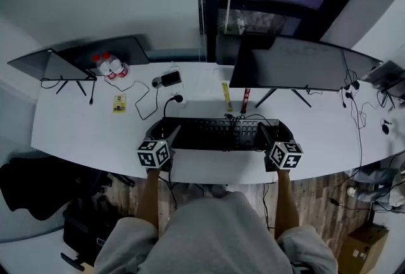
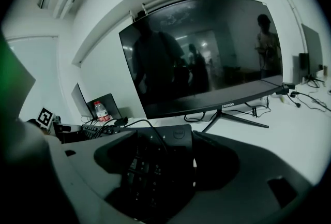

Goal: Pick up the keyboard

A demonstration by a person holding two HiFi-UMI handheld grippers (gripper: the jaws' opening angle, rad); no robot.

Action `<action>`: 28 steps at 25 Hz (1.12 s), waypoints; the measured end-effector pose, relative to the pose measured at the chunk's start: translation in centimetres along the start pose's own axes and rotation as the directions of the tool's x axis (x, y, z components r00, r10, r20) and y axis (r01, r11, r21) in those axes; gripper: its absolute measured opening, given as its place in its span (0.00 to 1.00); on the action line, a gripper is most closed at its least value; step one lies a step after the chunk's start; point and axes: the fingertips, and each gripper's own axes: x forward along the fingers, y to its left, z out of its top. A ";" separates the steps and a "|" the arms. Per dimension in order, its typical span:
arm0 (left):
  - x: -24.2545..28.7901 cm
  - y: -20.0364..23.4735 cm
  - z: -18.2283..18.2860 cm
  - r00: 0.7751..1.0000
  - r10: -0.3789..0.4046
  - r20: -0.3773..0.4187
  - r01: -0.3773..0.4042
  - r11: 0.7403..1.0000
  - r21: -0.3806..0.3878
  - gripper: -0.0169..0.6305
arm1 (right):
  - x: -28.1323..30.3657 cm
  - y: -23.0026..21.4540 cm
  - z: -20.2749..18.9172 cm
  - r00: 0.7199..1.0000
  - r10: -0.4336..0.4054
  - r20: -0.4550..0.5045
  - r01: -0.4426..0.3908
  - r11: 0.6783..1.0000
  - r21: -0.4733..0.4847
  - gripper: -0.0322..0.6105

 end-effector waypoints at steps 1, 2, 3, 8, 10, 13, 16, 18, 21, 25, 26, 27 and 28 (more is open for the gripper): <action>-0.1 -0.1 0.5 1.000 -0.004 0.010 0.004 1.000 0.004 0.50 | -0.1 0.1 0.6 1.000 -0.001 0.013 0.001 1.000 -0.007 0.57; -0.1 -0.2 1.0 1.000 -0.006 0.020 0.006 1.000 0.008 0.50 | -0.3 0.3 1.2 1.000 -0.002 0.026 0.002 1.000 -0.016 0.57; -0.2 -0.3 1.5 1.000 -0.008 0.029 0.008 1.000 0.012 0.50 | -0.4 0.5 1.8 0.999 -0.002 0.040 0.003 1.000 -0.024 0.57; -0.6 -0.5 3.8 0.997 -0.019 0.074 0.018 1.000 0.024 0.50 | -0.8 1.2 4.2 0.996 0.001 0.094 0.004 0.999 -0.049 0.57; -0.6 -0.6 4.5 0.996 -0.023 0.087 0.020 0.999 0.035 0.50 | -0.9 1.2 4.6 0.994 0.001 0.108 0.005 0.999 -0.049 0.57; -0.6 -0.8 5.2 0.994 -0.032 0.102 0.027 0.998 0.048 0.50 | -1.1 1.2 5.0 0.992 -0.001 0.127 0.007 0.999 -0.048 0.57; -0.7 -1.0 5.9 0.993 -0.041 0.115 0.034 0.998 0.062 0.50 | -1.5 1.3 5.5 0.989 -0.002 0.147 0.009 0.999 -0.048 0.56; -0.7 -1.1 6.2 0.992 -0.047 0.119 0.039 0.997 0.068 0.50 | -1.7 1.4 5.7 0.987 -0.005 0.158 0.013 0.999 -0.052 0.56; -0.5 -1.3 6.2 0.992 -0.055 0.117 0.047 0.996 0.071 0.50 | -1.9 1.3 5.7 0.987 -0.012 0.163 0.020 0.998 -0.052 0.56; -0.4 -1.3 5.9 0.992 -0.057 0.112 0.050 0.997 0.064 0.50 | -2.0 1.2 5.6 0.987 -0.014 0.159 0.023 0.998 -0.055 0.56; -0.4 -1.3 5.8 0.992 -0.057 0.111 0.050 0.997 0.062 0.50 | -2.0 1.2 5.6 0.987 -0.015 0.157 0.024 0.998 -0.056 0.56; -0.4 -1.3 5.7 0.992 -0.058 0.109 0.051 0.997 0.061 0.50 | -2.0 1.2 5.5 0.988 -0.016 0.156 0.025 0.998 -0.056 0.56; -0.4 -1.2 5.6 0.993 -0.058 0.107 0.052 0.997 0.059 0.50 | -2.0 1.2 5.5 0.988 -0.017 0.155 0.026 0.998 -0.057 0.56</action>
